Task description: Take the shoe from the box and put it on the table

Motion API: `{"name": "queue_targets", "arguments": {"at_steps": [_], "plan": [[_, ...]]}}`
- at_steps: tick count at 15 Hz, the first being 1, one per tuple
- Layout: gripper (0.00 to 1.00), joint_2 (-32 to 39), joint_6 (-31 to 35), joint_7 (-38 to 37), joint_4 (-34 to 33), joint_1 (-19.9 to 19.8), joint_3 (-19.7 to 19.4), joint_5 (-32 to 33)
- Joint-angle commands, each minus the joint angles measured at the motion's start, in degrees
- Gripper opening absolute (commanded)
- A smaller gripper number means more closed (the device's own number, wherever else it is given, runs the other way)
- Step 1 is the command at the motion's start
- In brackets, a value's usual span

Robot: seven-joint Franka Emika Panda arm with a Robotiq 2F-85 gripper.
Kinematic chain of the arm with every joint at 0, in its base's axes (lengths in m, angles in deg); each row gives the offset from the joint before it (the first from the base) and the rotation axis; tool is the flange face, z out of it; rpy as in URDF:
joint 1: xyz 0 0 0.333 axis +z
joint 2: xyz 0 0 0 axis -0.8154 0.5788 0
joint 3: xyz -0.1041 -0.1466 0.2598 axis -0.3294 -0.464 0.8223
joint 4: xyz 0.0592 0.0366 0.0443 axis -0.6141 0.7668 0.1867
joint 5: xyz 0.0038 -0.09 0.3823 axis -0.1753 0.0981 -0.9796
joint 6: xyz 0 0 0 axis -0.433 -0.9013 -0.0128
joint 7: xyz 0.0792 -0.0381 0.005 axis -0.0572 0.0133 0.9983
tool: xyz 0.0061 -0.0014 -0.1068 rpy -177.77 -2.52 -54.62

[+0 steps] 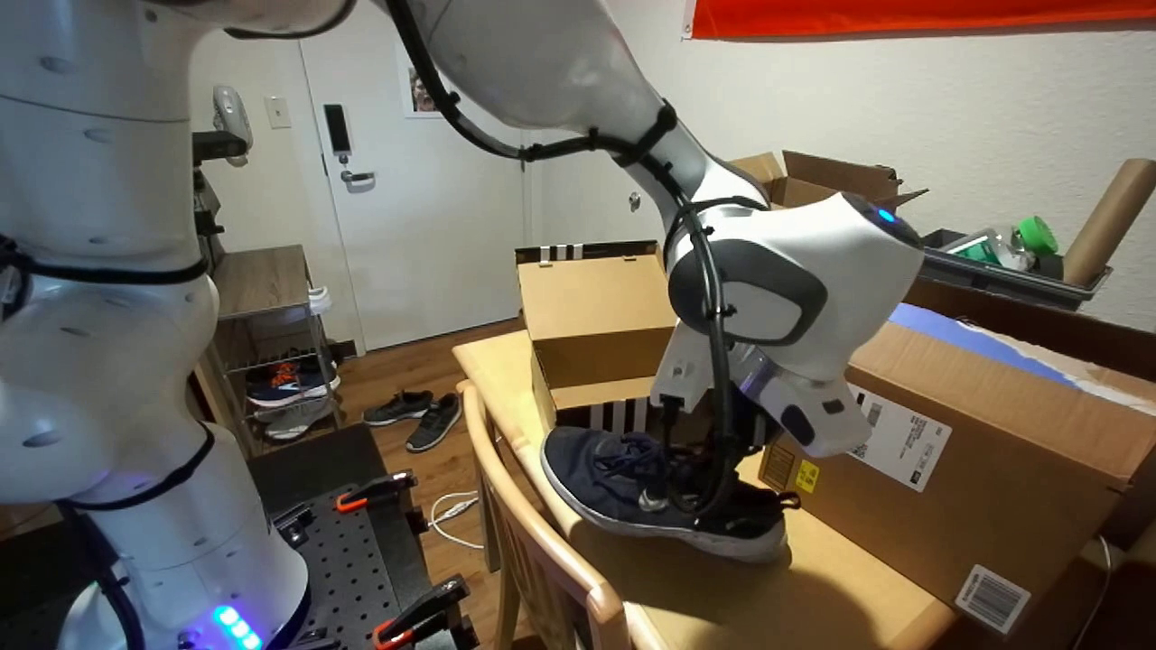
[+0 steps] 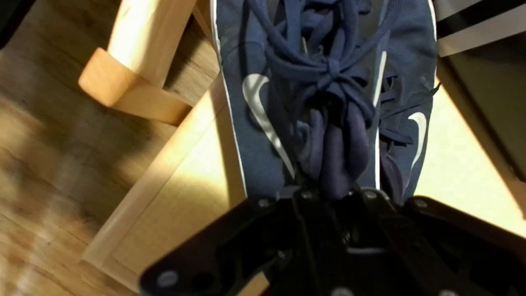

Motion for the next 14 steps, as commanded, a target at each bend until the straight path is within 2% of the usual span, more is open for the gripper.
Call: {"name": "queue_targets", "arguments": {"at_steps": [1,6,14], "plan": [[0.04,2.03,-1.54,-4.93,-0.45,-1.57,-0.73,-4.90],[0.04,4.26,-1.49,-10.07,-1.14,-2.65,-1.75,-8.57],[0.04,9.20,-1.80,-17.31,-6.40,-1.07,-1.05,-8.10]]}}
